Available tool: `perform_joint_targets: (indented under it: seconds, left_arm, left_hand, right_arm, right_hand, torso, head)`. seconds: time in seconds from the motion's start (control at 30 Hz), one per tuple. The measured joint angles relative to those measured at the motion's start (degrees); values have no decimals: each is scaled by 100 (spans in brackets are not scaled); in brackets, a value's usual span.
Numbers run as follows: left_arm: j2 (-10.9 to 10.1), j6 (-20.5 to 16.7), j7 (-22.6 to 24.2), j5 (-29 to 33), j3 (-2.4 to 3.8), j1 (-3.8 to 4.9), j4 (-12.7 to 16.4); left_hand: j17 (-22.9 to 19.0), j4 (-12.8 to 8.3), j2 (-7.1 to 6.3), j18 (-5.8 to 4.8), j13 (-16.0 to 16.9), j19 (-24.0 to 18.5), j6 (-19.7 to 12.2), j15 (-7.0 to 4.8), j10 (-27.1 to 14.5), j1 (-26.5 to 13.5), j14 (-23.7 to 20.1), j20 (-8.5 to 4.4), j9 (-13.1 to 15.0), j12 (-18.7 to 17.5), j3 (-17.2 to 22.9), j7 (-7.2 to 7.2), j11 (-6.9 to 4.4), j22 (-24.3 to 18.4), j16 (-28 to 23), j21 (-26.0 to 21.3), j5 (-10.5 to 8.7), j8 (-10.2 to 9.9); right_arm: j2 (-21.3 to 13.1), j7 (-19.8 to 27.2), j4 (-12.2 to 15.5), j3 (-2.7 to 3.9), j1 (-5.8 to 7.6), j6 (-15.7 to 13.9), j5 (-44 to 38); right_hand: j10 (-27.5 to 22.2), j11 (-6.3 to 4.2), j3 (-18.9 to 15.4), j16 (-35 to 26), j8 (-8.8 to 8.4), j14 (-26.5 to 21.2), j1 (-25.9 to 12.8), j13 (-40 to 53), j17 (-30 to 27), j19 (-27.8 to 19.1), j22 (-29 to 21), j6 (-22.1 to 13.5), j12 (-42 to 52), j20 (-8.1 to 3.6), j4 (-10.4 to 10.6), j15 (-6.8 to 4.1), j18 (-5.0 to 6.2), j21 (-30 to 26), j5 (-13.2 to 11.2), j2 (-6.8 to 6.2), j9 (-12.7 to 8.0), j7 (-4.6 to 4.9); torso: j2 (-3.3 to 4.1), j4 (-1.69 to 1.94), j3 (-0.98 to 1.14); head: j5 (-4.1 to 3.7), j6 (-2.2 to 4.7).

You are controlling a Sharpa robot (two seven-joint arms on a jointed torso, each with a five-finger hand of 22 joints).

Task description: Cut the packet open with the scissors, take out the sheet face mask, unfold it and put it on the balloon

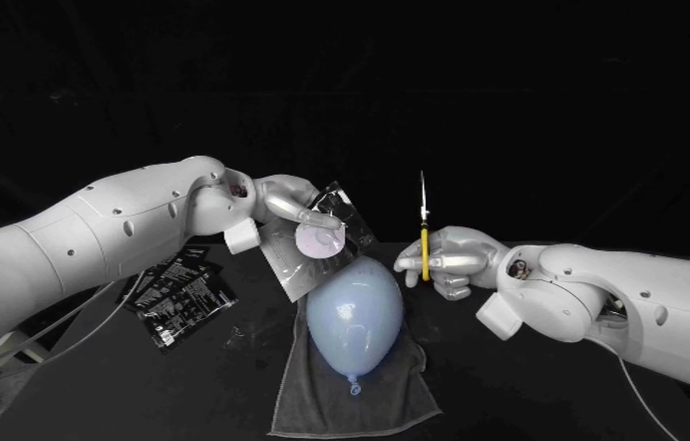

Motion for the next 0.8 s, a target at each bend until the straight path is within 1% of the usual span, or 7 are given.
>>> perform_joint_targets:
  seconds: [0.07, 0.17, 0.3, 0.4, 0.57, 0.63, 0.8]
  left_arm:
    - [4, 69, 8, 2, 0, 4, 24]
    - [6, 145, 10, 3, 0, 9, 48]
    - [10, 233, 10, -1, 0, 11, 67]
    - [15, 275, 10, -8, 0, 13, 71]
    - [25, 330, 5, -25, 0, 14, 70]
    - [33, 346, 3, -38, 0, 15, 67]
    - [55, 392, -4, -74, 0, 16, 73]
  left_hand:
    - [1, 0, 0, 0, 1, 0, 0, -5, 0, 0, -8, 0, 0, 0, 0, 0, 0, 2, 0, 0, 0, -7]
    - [16, 0, 0, -1, 1, 0, 0, 1, 0, 1, -18, 0, 0, 0, 0, 0, 0, 15, 0, 0, 0, -12]
    - [16, 0, 1, -2, 1, 0, 0, -6, 0, 1, -28, 0, 1, 0, 0, 0, 0, 15, 0, 0, 0, -25]
    - [16, 0, 2, -3, 1, 0, -1, -6, 0, 3, -29, 0, 1, 0, 0, 0, 0, 15, 0, 0, -4, -24]
    - [45, 7, 38, -5, 7, 0, -7, -5, -1, 38, -31, 0, 1, -1, -8, -5, 0, 32, 49, 45, -14, -7]
    - [45, 7, 38, -6, 15, 0, 3, -5, -1, 38, -31, 0, 1, -1, -8, 5, -1, 34, 49, 45, -4, -6]
    - [45, 7, 37, -42, 17, 0, 11, 1, -1, 38, -39, 0, 1, -1, -8, 13, -1, 34, 49, 45, -4, -6]
  right_arm:
    - [30, 150, -10, 0, 0, -156, 73]
    - [68, 328, -19, 2, 0, -314, 187]
    - [104, 551, -17, 2, 0, -466, 371]
    - [108, 659, -12, 3, 0, -526, 475]
    - [102, 754, -3, 3, 0, -540, 600]
    - [102, 770, 1, 3, 0, -526, 628]
    - [122, 785, 2, 3, 0, -446, 672]
  right_hand:
    - [0, 0, -88, 0, -41, 0, 24, -12, 7, 0, 0, -22, 0, 0, -4, 0, 0, 0, 0, -24, -7, 19]
    - [0, 0, -197, 0, -66, 0, 94, 114, 19, 0, 0, -51, 11, 0, -55, 0, 0, 0, 0, -99, -18, 8]
    - [0, 0, -402, 6, -171, 1, -12, 867, 79, 2, -1, -51, 45, 2, -61, 1, 0, 0, 3, -315, -72, 5]
    - [0, 0, -480, 10, -219, 1, -33, 1250, 103, 24, -2, -52, 65, 21, -63, 1, 0, 16, 3, -386, -116, 6]
    - [1, 0, -806, 38, -467, 0, -258, 1716, 166, 67, -5, -218, 66, 38, 41, 2, -1, 33, 3, -639, -250, 130]
    - [1, 0, -951, 51, -569, 3, -320, 1798, 179, 67, -5, -332, 95, 38, 94, 42, -1, 33, 3, -758, -304, 164]
    - [0, -1, -1212, 66, -727, -1, -343, 1913, 196, 88, -4, -493, 122, 60, 228, 63, -2, 33, 3, -884, -372, 173]
  torso:
    - [0, -2, 1]
    - [0, -3, 1]
    - [0, -3, 2]
    - [-1, -4, 3]
    - [-4, -8, 1]
    - [-5, -10, 0]
    - [-6, -7, -3]
  head:
    - [-5, -2]
    - [-10, -3]
    - [-26, -3]
    - [-32, -4]
    - [-61, -10]
    - [-69, -13]
    - [-81, -19]
